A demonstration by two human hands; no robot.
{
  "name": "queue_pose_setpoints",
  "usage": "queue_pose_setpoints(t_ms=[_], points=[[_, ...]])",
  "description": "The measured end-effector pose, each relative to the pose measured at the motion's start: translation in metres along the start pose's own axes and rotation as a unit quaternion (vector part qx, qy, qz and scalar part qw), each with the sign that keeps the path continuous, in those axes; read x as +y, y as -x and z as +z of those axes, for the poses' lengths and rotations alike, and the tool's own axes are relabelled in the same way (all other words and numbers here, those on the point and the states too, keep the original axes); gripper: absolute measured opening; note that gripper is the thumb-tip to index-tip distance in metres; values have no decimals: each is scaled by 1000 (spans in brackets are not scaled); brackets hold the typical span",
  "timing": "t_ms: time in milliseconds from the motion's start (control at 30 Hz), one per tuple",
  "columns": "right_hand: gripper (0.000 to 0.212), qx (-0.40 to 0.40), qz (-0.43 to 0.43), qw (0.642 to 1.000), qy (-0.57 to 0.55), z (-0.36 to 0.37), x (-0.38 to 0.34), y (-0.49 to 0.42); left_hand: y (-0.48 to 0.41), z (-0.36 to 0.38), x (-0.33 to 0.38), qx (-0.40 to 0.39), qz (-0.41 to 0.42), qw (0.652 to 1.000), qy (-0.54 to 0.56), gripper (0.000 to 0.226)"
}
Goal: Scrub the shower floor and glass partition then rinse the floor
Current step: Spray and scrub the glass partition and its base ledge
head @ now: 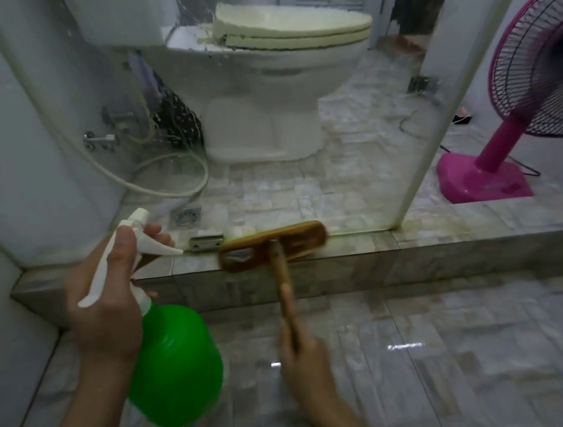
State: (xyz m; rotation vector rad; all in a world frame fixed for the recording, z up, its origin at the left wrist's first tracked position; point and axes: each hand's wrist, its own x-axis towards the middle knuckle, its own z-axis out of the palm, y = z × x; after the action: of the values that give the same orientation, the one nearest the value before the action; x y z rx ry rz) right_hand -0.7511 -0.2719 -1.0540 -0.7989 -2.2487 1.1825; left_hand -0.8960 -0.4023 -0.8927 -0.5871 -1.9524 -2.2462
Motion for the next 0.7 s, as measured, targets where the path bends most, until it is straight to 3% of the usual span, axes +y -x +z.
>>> queue_pose_setpoints(t_ms=[133, 267, 333, 433, 567, 700], points=[[64, -9, -17, 1000, 21, -4, -2, 0, -2, -8, -5, 17, 0, 1000, 4, 27], [61, 188, 51, 980, 30, -63, 28, -4, -8, -24, -4, 35, 1, 999, 22, 30], [60, 230, 69, 970, 28, -68, 29, -1, -8, -35, -4, 48, 0, 999, 7, 27], [60, 187, 56, 981, 21, -30, 5, 5, -3, -49, -5, 69, 7, 997, -17, 28], [59, 27, 14, 999, -21, 76, -60, 10, 2, -75, -2, 99, 14, 995, -30, 27], [58, -1, 22, 998, -61, 114, -98, 15, 2, -99, -1, 99, 22, 992, -73, 26]])
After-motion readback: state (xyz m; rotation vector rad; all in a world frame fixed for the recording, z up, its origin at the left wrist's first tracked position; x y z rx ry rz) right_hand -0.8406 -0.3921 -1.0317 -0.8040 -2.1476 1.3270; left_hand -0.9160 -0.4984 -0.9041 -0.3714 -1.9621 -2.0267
